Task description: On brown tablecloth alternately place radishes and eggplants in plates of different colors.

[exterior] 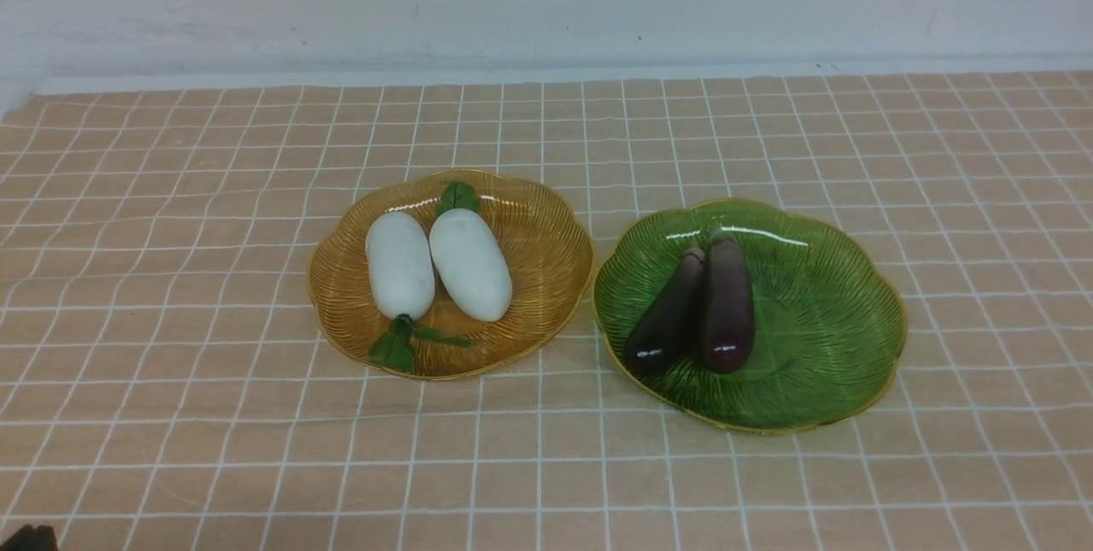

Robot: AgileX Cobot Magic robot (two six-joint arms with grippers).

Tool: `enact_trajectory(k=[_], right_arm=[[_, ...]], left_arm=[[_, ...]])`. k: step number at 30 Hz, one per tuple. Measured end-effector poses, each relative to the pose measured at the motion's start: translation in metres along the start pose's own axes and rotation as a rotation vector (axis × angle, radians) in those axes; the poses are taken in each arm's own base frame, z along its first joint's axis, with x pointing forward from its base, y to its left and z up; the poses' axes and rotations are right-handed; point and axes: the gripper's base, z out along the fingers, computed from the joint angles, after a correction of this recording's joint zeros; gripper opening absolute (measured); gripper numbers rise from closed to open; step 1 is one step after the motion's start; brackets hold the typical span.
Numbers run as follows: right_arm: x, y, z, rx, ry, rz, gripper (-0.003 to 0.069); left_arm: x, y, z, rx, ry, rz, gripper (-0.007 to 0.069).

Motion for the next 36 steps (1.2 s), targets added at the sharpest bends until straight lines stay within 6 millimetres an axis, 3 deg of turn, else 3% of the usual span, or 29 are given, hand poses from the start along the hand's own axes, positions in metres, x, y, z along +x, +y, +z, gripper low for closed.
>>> enact_trajectory(k=[9, 36], right_arm=[[0.0001, 0.0000, 0.0000, 0.000, 0.001, -0.001, -0.0015], [0.0001, 0.0000, 0.0000, 0.000, 0.001, 0.014, -0.0015]], left_arm=[[0.0090, -0.0007, 0.0002, 0.006, 0.083, -0.013, -0.0003], [0.0090, -0.0008, 0.0002, 0.007, 0.083, -0.014, -0.0003]])
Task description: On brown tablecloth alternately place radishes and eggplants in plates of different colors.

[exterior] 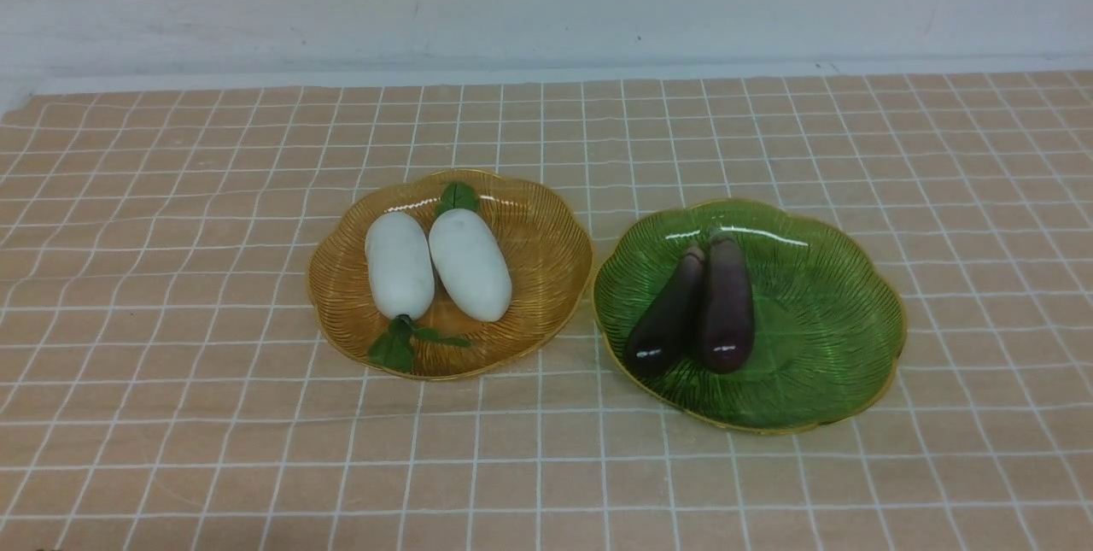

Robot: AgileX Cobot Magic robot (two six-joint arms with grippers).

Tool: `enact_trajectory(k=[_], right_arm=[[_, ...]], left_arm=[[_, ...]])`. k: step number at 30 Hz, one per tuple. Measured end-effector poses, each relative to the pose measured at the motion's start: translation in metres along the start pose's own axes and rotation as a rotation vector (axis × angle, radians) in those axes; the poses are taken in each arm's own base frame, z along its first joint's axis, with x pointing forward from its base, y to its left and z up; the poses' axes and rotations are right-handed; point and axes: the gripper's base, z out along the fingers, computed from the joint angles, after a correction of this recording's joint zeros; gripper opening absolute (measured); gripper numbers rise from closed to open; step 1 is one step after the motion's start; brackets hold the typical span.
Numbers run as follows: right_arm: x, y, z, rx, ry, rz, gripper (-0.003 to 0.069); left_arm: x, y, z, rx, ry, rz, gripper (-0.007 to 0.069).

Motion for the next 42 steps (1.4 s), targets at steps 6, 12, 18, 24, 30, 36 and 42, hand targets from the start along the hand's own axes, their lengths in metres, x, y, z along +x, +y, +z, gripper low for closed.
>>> enact_trajectory(k=[6, 12, 18, 24, 30, 36, 42], right_arm=[[0.013, 0.000, -0.001, 0.001, 0.137, -0.002, -0.0015], [0.086, -0.004, -0.021, 0.089, 0.547, -0.103, -0.0015], [0.164, -0.009, -0.062, 0.127, 0.852, -0.150, -0.0015], [0.171, -0.009, -0.069, 0.152, 0.914, -0.104, -0.0015], [0.170, -0.009, -0.069, 0.153, 0.914, -0.101, -0.0015], [0.170, -0.009, -0.069, 0.153, 0.915, -0.101, -0.0015], [0.170, -0.009, -0.069, 0.153, 0.915, -0.101, -0.0015]], left_arm=[[0.000, 0.000, 0.000, 0.000, 0.000, -0.001, -0.0003], [0.000, 0.000, 0.000, 0.000, -0.001, 0.000, -0.0003], [0.000, 0.000, 0.000, 0.000, 0.000, 0.000, -0.0003], [0.000, 0.000, 0.000, 0.000, 0.000, 0.000, -0.0003], [0.000, 0.000, 0.000, 0.000, 0.000, 0.000, -0.0003], [0.000, 0.000, 0.000, 0.000, 0.000, 0.000, -0.0003], [0.000, 0.000, 0.000, 0.000, 0.000, 0.000, -0.0003]])
